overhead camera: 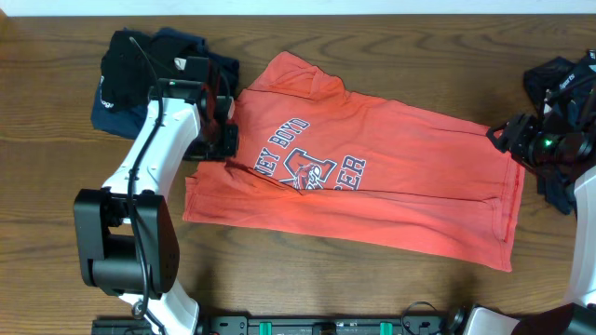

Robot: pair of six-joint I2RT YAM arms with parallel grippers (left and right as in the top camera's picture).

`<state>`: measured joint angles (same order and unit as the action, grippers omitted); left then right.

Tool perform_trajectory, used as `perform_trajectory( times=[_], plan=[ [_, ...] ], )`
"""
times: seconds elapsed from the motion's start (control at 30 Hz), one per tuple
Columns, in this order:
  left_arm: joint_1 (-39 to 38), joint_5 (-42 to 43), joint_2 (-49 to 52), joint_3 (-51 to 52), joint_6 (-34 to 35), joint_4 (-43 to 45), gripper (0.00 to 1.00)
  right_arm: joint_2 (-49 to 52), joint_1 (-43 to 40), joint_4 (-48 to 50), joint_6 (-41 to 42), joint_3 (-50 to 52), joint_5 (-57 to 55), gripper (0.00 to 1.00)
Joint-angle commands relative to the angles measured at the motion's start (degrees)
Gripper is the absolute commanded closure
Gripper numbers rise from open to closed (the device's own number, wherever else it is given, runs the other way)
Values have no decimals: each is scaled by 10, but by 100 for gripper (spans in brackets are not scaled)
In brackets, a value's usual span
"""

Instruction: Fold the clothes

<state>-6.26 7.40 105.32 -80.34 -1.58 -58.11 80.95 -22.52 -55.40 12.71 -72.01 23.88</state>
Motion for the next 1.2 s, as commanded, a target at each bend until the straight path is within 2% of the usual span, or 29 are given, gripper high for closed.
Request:
perform_trajectory(
  times=[0.0,0.03,0.13,0.17,0.27,0.63,0.83,0.93,1.0,1.1,1.17],
  plan=[
    [0,-21,-3,0,0,-19,86,0,4,1,-10,-7,-2,42],
    [-1,-21,-3,0,0,-21,76,0,4,2,-10,-7,-2,42],
    [-1,-2,-3,0,4,-27,58,0,4,3,-10,-7,-1,42],
    [-1,16,-3,0,8,-27,53,0,4,3,-10,-7,-1,42],
    [-6,70,-1,0,8,-12,50,0,4,3,-10,-7,-2,42],
    [-46,67,54,23,8,40,50,0,4,-3,-10,-7,-1,42],
    [-45,-21,72,24,8,38,50,0,4,-8,-10,-7,-1,41],
    [-45,-36,72,24,8,36,50,0,4,-9,-11,-7,-1,42],
    [-45,-36,72,24,15,29,54,0,4,-9,-11,-7,-1,41],
    [-45,-35,72,24,23,17,71,0,4,-8,-11,-7,-1,41],
    [-45,-33,72,24,24,13,73,0,4,-8,-11,-7,-1,41]
  ],
)
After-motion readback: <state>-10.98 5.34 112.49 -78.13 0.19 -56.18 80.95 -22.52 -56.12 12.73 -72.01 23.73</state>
